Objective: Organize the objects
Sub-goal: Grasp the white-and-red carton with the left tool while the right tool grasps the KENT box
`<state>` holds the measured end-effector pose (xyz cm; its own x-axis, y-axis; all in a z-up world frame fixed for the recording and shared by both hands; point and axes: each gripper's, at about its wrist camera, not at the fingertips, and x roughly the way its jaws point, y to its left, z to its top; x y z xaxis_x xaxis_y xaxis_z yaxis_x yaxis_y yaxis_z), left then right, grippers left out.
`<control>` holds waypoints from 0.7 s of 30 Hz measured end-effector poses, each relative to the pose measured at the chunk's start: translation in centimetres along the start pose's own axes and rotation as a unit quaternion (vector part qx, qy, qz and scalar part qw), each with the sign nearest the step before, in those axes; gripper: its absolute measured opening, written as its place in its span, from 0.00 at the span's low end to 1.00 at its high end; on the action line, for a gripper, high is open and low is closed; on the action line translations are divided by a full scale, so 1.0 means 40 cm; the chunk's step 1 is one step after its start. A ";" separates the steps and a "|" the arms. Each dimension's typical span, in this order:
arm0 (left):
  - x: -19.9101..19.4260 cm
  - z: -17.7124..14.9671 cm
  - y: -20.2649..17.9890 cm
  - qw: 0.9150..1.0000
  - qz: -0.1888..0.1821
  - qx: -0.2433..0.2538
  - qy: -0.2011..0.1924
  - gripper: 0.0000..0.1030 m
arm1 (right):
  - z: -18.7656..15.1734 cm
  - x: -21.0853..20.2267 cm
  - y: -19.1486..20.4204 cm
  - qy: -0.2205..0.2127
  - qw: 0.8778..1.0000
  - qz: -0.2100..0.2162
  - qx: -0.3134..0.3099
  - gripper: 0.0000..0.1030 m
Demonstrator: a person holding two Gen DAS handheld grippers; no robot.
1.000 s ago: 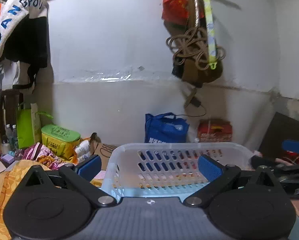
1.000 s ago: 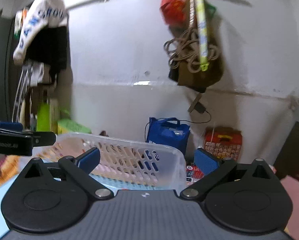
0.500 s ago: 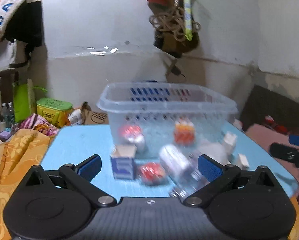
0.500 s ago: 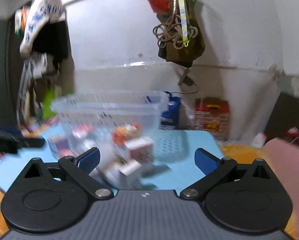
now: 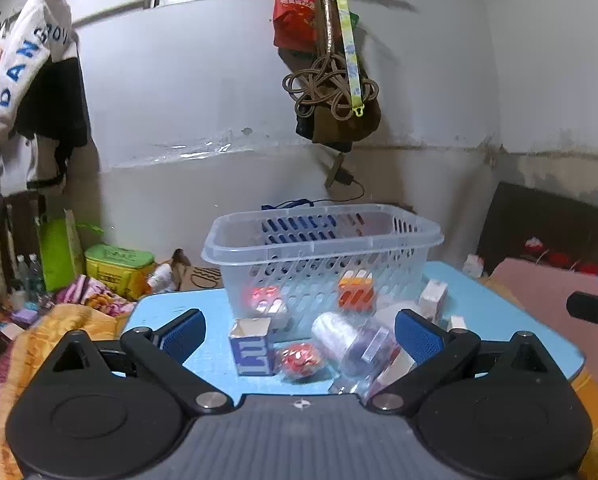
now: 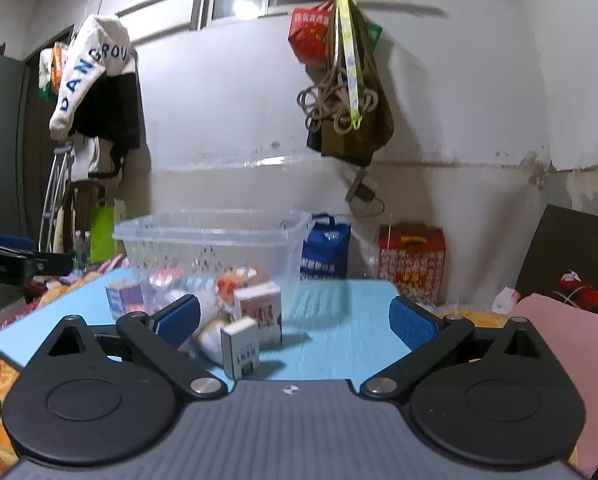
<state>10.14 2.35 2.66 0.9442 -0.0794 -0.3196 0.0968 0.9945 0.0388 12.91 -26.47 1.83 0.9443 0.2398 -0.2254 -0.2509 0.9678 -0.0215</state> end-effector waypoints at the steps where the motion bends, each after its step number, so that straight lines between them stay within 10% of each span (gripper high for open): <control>1: -0.003 -0.005 -0.003 1.000 0.001 0.006 0.003 0.99 | -0.004 0.004 -0.002 0.005 1.000 -0.003 -0.004 1.00; 13: 0.063 -0.033 -0.063 0.995 -0.058 0.002 0.080 0.99 | -0.013 0.018 -0.004 0.037 0.999 -0.010 0.006 1.00; 21: 0.184 -0.054 -0.134 0.990 -0.054 0.006 0.133 0.82 | -0.015 0.019 -0.016 0.047 0.999 -0.017 0.017 1.00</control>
<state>15.90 -3.41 -1.95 0.8121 -0.1634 -0.5602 0.1983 0.9801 0.0016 13.65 -26.95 1.10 0.9276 0.1992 -0.3160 -0.2097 0.9778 0.0009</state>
